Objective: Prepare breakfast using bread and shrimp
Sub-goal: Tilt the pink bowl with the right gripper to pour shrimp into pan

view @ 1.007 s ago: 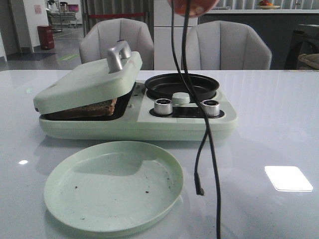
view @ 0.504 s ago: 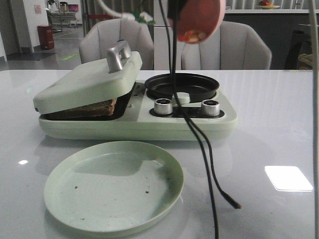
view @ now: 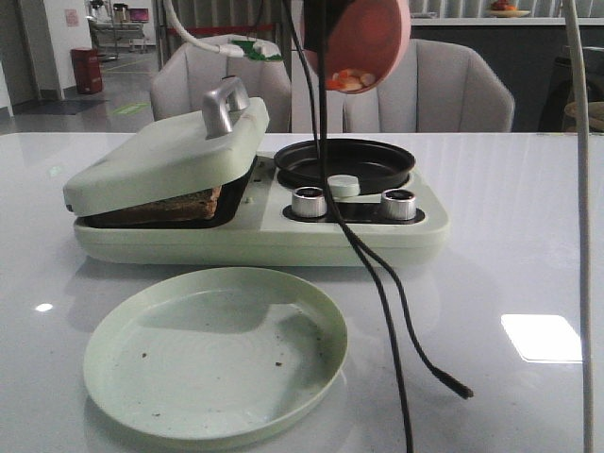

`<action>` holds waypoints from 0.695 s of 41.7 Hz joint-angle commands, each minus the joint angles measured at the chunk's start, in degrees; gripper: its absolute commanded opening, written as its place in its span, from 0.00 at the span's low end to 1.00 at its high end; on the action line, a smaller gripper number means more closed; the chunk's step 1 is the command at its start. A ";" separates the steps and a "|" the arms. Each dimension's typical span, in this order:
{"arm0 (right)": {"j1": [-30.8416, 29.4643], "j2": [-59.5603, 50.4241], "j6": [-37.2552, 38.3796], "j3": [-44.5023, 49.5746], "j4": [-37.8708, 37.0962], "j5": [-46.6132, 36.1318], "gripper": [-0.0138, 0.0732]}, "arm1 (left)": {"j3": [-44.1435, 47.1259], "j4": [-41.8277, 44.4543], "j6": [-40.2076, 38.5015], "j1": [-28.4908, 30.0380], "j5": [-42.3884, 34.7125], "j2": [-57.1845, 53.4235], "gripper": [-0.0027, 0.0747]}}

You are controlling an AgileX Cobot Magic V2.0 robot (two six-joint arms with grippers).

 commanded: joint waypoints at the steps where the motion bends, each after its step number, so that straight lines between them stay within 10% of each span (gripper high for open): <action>1: -0.19 -5.42 -0.85 -1.85 -6.12 2.01 0.22 | -1.41 -0.76 -0.49 -0.45 -4.00 -0.10 0.16; 29: -0.14 -7.05 -5.84 4.15 -6.16 -0.04 0.22 | -1.41 -0.76 -0.49 -0.45 -4.00 -0.10 0.16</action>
